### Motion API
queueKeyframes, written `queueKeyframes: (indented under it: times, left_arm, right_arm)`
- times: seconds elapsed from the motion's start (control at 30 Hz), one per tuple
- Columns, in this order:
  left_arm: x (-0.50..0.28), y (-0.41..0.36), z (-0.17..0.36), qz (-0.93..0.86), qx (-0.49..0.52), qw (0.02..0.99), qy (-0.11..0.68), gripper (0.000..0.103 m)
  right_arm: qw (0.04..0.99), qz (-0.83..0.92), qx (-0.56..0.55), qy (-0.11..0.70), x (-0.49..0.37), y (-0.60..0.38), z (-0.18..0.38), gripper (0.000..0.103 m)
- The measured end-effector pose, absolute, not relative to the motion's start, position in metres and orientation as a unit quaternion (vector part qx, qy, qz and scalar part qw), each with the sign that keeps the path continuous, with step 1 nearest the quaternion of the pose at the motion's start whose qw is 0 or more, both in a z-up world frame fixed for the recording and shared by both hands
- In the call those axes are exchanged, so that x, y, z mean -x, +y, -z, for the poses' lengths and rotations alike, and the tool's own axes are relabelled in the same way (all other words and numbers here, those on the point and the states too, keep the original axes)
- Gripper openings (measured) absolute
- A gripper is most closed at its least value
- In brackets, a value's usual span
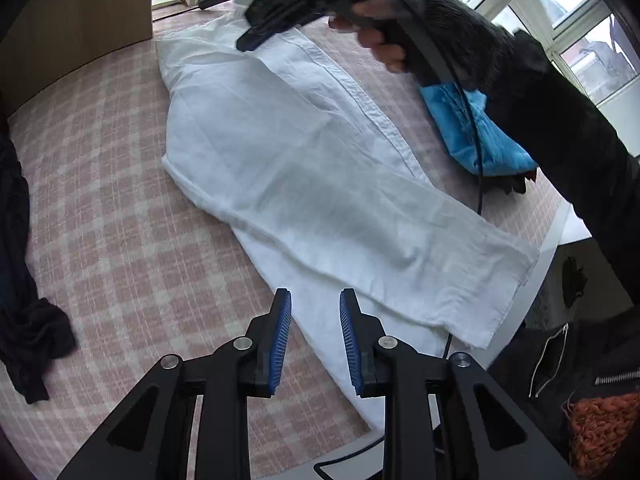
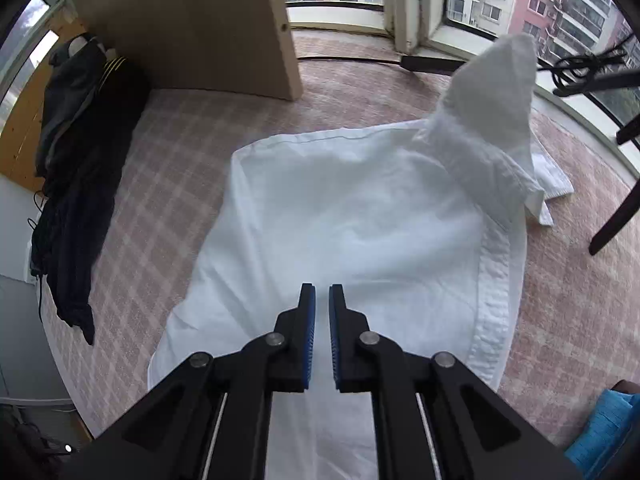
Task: Fold clothes
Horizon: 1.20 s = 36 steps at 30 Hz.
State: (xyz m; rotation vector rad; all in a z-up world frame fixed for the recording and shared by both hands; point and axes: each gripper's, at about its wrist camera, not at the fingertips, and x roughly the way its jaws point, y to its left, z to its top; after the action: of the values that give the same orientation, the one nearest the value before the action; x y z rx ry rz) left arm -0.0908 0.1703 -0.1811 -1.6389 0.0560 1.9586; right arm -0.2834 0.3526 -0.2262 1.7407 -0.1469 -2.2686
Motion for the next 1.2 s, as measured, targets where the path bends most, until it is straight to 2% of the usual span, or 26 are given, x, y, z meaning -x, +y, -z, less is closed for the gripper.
queueKeyframes:
  times: [0.07, 0.13, 0.2, 0.27, 0.33, 0.4, 0.47, 0.6, 0.73, 0.83, 0.93, 1.03, 1.2]
  left_arm:
    - [0.100, 0.170, 0.183, -0.736, 0.612, 0.289, 0.023, 0.024]
    - [0.109, 0.174, 0.185, -0.736, 0.610, 0.291, 0.026, 0.024]
    - [0.119, 0.178, 0.189, -0.740, 0.605, 0.292, 0.032, 0.024]
    - [0.135, 0.184, 0.194, -0.741, 0.599, 0.300, 0.032, 0.024]
    - [0.154, 0.187, 0.200, -0.744, 0.600, 0.292, 0.027, 0.024]
    - [0.172, 0.189, 0.205, -0.743, 0.598, 0.299, 0.012, 0.024]
    - [0.188, 0.195, 0.217, -0.746, 0.600, 0.287, 0.029, 0.024]
    - [0.207, 0.202, 0.246, -0.738, 0.611, 0.285, 0.042, 0.021]
    - [0.200, 0.210, 0.230, -0.736, 0.605, 0.292, 0.078, 0.020]
    - [0.194, 0.218, 0.198, -0.752, 0.573, 0.318, 0.078, 0.023]
    - [0.195, 0.235, 0.192, -0.752, 0.563, 0.331, 0.087, 0.026]
    - [0.195, 0.250, 0.207, -0.738, 0.577, 0.337, 0.095, 0.026]
    - [0.183, 0.233, 0.236, -0.732, 0.595, 0.314, 0.105, 0.025]
  right_arm:
    - [0.145, 0.784, -0.597, -0.086, 0.275, 0.370, 0.214, 0.017]
    - [0.165, 0.787, -0.583, -0.115, 0.258, 0.384, 0.192, 0.018]
    - [0.195, 0.788, -0.564, -0.150, 0.227, 0.396, 0.163, 0.024]
    - [0.215, 0.792, -0.546, -0.165, 0.188, 0.405, 0.135, 0.042]
    - [0.226, 0.799, -0.531, -0.169, 0.147, 0.413, 0.111, 0.047]
    - [0.215, 0.808, -0.522, -0.169, 0.104, 0.424, 0.100, 0.047]
    - [0.205, 0.814, -0.515, -0.175, 0.061, 0.437, 0.090, 0.047]
    - [0.198, 0.796, -0.520, -0.239, -0.007, 0.463, 0.093, 0.047]
    - [0.145, 0.808, -0.520, -0.238, -0.060, 0.471, 0.104, 0.047]
    - [0.122, 0.813, -0.523, -0.224, -0.069, 0.464, 0.128, 0.046]
    - [0.118, 0.805, -0.541, -0.214, -0.051, 0.450, 0.166, 0.025]
    - [0.121, 0.792, -0.565, -0.195, -0.033, 0.432, 0.202, 0.020]
    - [0.118, 0.767, -0.609, -0.164, -0.033, 0.416, 0.243, 0.019]
